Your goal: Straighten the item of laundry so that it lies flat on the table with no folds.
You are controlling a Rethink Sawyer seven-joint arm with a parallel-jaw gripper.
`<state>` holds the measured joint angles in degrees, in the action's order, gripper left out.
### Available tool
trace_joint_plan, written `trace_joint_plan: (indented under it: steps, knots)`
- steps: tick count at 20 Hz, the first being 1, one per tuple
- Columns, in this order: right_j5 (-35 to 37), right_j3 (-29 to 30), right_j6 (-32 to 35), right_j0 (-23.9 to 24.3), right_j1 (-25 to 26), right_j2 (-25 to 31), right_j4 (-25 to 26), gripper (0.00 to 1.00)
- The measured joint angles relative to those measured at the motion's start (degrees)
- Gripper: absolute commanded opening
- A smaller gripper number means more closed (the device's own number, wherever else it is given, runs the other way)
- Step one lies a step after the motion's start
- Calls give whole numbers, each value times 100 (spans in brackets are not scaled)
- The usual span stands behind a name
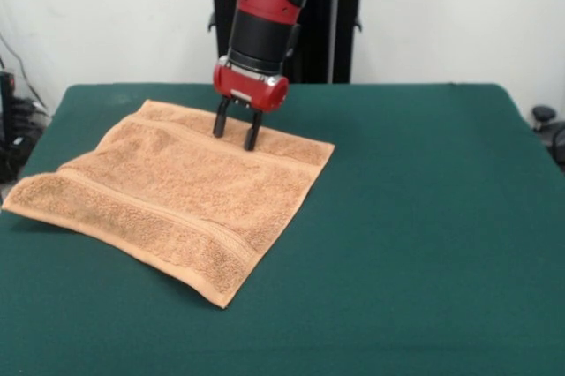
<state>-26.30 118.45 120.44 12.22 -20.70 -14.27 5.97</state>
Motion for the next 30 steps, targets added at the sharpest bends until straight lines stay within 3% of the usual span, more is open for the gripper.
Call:
trace_joint_plan:
  steps: [14, 30]
  knots:
    - [-73, 119, 0, -324, 18, 3, -331, 100]
    - [-977, 381, 0, -405, 215, 7, -335, 100]
